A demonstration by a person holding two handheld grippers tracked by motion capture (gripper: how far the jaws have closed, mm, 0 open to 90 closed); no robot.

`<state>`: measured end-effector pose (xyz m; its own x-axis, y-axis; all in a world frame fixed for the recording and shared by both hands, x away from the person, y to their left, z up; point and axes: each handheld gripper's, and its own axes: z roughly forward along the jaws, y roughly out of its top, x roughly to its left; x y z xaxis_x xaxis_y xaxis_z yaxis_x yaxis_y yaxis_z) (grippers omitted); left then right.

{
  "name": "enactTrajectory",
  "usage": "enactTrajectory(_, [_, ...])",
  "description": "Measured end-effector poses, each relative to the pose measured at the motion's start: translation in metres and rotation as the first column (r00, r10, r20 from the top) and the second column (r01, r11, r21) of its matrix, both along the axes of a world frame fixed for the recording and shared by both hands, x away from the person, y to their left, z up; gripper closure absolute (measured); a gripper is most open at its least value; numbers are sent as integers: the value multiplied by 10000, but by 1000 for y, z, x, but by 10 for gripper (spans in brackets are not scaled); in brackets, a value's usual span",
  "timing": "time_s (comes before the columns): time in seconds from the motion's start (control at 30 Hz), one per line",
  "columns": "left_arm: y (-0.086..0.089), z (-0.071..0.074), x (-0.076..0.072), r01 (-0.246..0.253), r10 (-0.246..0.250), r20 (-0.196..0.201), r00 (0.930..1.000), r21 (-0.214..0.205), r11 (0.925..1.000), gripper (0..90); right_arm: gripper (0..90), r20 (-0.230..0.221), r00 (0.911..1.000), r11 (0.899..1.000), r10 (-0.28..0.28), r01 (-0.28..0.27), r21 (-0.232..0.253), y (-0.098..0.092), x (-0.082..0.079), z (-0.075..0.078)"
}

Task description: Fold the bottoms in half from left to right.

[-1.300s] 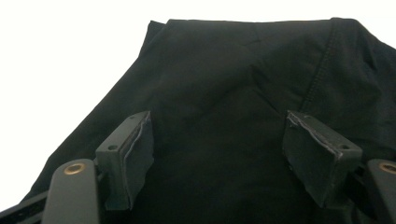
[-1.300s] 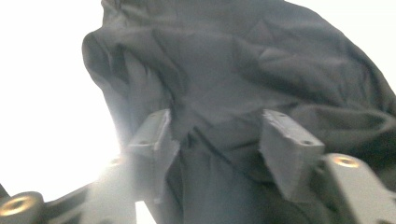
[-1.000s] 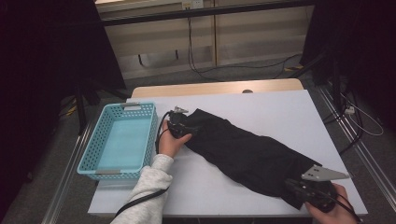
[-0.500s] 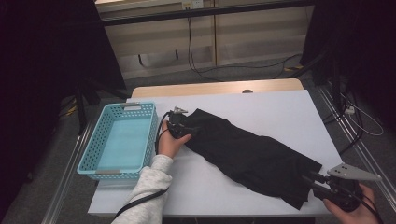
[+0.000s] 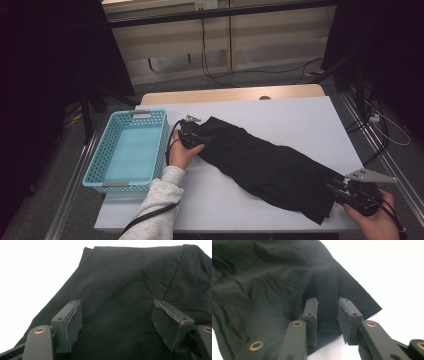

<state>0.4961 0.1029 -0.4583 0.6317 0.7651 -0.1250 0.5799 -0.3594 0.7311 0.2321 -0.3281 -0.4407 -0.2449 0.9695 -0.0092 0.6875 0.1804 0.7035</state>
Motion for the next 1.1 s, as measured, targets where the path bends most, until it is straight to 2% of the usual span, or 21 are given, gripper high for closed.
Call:
enactTrajectory(0.1, [1,2,0,38,-38,8,10000,3,10000,254,642,-211,9992,9985,-348,339,-427,-1,6,-7])
enactTrajectory(0.17, [2,2,0,47,-47,-8,10000,22,10000,254,660,-236,9986,9985,-464,457,-302,-3,9,-9])
enactTrajectory(0.2, [2,1,0,61,-61,2,10000,62,10000,254,727,-267,9985,9985,-469,461,-287,-4,10,-9])
enactTrajectory(0.27, [3,0,0,-17,17,8,10000,31,10000,254,889,-353,9992,9997,-208,212,110,-6,13,-10])
enactTrajectory(0.3, [4,0,0,-31,31,-27,10000,-1,10000,254,900,-368,9992,9997,-159,164,157,-7,14,-10])
enactTrajectory(0.33, [4,0,1,-55,55,-10,10000,1,10000,254,900,-418,9990,9997,-162,169,172,-9,16,-8])
enactTrajectory(0.37, [4,0,1,-82,82,33,10000,-12,10000,254,900,-340,9993,9995,-173,182,264,-11,16,-4])
enactTrajectory(0.47, [4,0,1,-106,106,25,9999,-73,9999,254,900,4,9986,9986,-520,520,97,-23,17,7])
enactTrajectory(0.5, [4,0,2,11,-11,37,10000,93,10000,254,900,88,9975,9975,-702,701,104,-27,17,8])
enactTrajectory(0.6, [3,0,2,-65,65,-6,10000,1,10000,254,894,-83,9971,9969,-761,762,169,-32,22,3])
enactTrajectory(0.63, [4,0,2,-23,23,25,10000,67,10000,254,882,-93,9965,9965,-833,832,-16,-32,24,0])
enactTrajectory(0.7, [5,1,2,25,-25,31,10000,109,9999,254,754,-253,9973,9976,-694,693,-34,-30,27,-5])
enactTrajectory(0.73, [5,2,2,21,-22,76,10000,133,9999,254,677,-147,9971,9972,-745,744,-96,-29,29,-5])
enactTrajectory(0.8, [5,1,2,-119,119,56,9999,-41,9999,252,633,-86,9951,9951,-984,984,-16,-30,31,-2])
enactTrajectory(0.87, [7,2,2,-65,64,39,10000,90,9999,250,537,41,9914,9914,-1305,1305,28,-34,34,-1])
enactTrajectory(0.9, [7,2,2,-146,146,1,9999,-61,9999,249,535,-25,9904,9904,-1380,1380,85,-36,36,-1])
enactTrajectory(0.97, [8,3,2,-46,46,37,10000,23,10000,249,530,-340,9915,9913,-1253,1265,361,-35,39,-7])
enactTrajectory(1.0, [8,3,3,-40,40,30,10000,8,10000,249,520,-562,9910,9921,-1212,1228,257,-34,39,-11])
enactTrajectory(1.03, [8,3,3,-36,35,60,10000,31,10000,249,530,-379,9920,9922,-1208,1218,254,-33,38,-12])
enactTrajectory(1.07, [8,3,3,-61,61,97,9999,34,10000,249,571,-456,9909,9915,-1264,1277,263,-33,39,-11])
enactTrajectory(1.1, [8,3,3,-43,42,55,10000,27,10000,249,705,-559,9913,9923,-1190,1207,281,-34,39,-10])
